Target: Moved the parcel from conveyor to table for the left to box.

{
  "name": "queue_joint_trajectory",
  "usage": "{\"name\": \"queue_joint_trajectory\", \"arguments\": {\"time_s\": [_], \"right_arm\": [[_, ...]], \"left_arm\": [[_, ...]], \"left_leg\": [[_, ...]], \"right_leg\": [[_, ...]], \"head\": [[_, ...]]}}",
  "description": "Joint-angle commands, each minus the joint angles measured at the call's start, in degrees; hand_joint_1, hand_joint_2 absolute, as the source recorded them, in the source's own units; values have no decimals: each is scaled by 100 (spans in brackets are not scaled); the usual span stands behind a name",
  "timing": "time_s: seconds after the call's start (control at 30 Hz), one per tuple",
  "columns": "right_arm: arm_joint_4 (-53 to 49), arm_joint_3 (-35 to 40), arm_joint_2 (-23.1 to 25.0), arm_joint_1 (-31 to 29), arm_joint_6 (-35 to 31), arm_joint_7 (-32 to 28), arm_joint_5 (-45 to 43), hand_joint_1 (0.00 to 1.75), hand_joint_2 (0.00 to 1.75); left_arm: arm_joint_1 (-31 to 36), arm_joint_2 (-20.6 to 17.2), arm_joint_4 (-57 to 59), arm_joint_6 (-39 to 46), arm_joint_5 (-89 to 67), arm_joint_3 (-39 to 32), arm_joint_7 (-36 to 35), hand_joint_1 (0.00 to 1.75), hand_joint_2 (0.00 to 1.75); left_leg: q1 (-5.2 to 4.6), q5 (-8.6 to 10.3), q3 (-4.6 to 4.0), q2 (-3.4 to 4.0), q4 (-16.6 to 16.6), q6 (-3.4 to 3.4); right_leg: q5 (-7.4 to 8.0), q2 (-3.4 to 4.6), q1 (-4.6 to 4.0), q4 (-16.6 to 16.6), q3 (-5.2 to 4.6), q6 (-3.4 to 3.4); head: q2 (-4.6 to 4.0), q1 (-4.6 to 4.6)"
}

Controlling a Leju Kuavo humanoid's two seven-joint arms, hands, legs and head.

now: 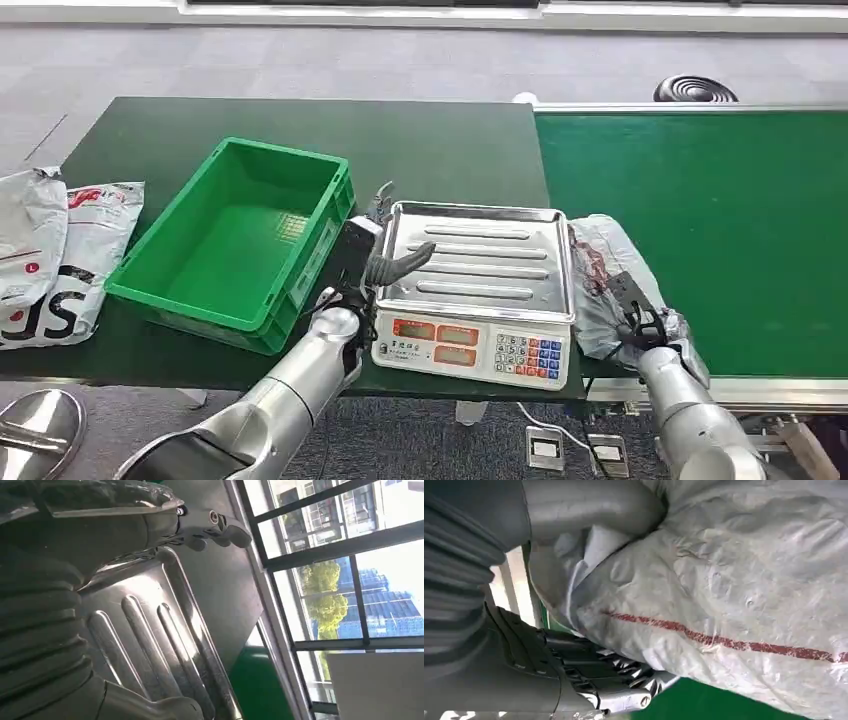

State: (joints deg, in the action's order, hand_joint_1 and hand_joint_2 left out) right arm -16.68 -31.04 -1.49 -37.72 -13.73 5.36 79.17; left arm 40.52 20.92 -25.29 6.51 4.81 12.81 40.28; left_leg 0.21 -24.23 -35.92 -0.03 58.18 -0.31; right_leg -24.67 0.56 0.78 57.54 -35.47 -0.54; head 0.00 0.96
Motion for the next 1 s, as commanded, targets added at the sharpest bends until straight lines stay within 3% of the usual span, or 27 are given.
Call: {"name": "queue_joint_trajectory", "arguments": {"time_s": [0.03, 0.57, 0.67, 0.77, 0.87, 1.0], "right_arm": [[270, -334, 191, -96, 172, -37, -48, 175, 175], [173, -235, 209, -210, 127, -140, -20, 175, 175], [49, -414, 236, -378, -464, -714, -361, 175, 175], [-198, -608, 268, -622, -1437, -1751, -951, 175, 175], [-485, -472, 273, -978, -1991, -2512, -1473, 175, 175], [-616, -206, 264, -1274, -2051, -2489, -1633, 175, 175]], "left_arm": [[62, -124, 97, -28, -30, -256, -28, 0, 175], [112, -92, 129, -89, -151, -353, -28, 0, 175], [76, -95, 59, -3, -235, -379, -28, 0, 175], [81, -113, 51, 38, -369, -463, -28, 0, 175], [151, -133, 82, 126, -477, -552, -28, 0, 175], [189, -150, 92, 147, -524, -598, -28, 0, 175]], "left_leg": [[1, -1, 15, 17, -5, -2], [4, 1, 29, 8, -12, -3], [2, 2, 19, 4, -7, -2], [-1, 0, 17, 9, -6, -2], [-8, 0, 9, 28, -3, -2], [-12, 4, -17, 19, 6, -1]], "right_leg": [[5, 14, -2, -6, 9, 5], [1, 2, -8, -12, 27, 11], [0, 1, -5, -5, 16, 11], [0, 3, -2, -1, 14, 11], [4, 20, 5, 7, -2, 12], [4, 13, 11, 21, -27, 9]], "head": [[0, 0], [0, 0], [0, 0], [0, 0], [0, 0], [0, -2]]}}
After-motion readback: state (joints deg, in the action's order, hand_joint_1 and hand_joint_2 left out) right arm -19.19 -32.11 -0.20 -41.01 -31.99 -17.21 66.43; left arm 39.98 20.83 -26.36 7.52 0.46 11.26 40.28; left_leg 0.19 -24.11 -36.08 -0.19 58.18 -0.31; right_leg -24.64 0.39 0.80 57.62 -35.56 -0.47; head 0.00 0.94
